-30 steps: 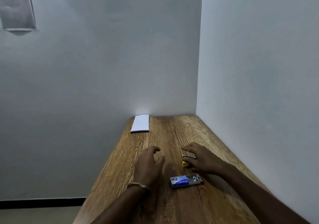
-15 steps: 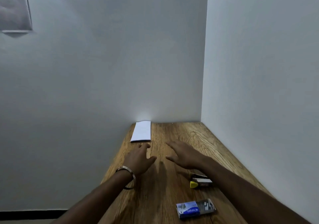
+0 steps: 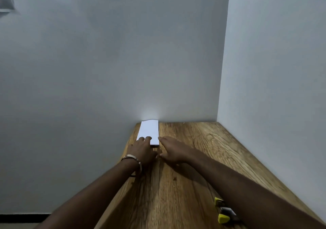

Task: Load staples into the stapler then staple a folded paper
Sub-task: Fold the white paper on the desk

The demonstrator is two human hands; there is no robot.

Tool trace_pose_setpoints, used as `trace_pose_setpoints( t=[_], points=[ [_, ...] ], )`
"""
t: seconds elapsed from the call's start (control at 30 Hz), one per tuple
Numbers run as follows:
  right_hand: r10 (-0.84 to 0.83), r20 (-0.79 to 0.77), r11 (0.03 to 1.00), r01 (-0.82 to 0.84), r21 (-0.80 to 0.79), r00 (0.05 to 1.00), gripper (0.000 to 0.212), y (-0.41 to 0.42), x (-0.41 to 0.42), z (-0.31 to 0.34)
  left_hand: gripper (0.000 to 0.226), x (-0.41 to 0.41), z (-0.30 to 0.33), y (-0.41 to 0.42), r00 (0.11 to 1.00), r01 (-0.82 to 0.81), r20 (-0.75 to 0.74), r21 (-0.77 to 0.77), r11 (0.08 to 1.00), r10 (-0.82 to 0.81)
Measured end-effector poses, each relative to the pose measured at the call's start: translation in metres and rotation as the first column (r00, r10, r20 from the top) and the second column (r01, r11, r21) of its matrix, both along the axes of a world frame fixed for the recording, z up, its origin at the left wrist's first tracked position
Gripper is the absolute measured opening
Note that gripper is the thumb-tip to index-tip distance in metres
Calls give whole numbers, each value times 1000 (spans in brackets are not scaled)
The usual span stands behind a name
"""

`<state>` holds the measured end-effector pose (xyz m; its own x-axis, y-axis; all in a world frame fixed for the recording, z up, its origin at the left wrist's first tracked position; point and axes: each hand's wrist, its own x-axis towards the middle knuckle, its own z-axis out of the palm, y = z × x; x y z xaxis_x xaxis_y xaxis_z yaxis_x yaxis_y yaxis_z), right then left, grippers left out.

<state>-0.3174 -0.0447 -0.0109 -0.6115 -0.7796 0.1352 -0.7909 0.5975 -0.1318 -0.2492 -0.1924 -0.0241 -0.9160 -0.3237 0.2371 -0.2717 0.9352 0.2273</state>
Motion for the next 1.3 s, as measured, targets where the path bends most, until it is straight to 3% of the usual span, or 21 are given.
trace_pose_setpoints(
  t=[0.23,0.4,0.63,0.87,1.3],
  points=[
    [-23,108,999,27,-38,994,62,-35,-29,-14,64,-37,-9,-32,999,-15,51,-29,999,16],
    [-25,154,1000,26,-3,988,26,-45,-33,-21,51,-38,-16,-38,989,6,146,-79,997,6],
    [-5,158,1000,3,13,987,37,-23,-2,-16,41,-4,-15,-23,992,30,127,-111,993,-16],
    [0,137,999,-7,51,991,25,16,58,-9,37,64,-9,9,992,60,122,-147,987,-42],
    [54,94,994,-62,89,994,24,80,165,0,33,181,-3,62,983,156,118,-154,976,-138]
  ],
)
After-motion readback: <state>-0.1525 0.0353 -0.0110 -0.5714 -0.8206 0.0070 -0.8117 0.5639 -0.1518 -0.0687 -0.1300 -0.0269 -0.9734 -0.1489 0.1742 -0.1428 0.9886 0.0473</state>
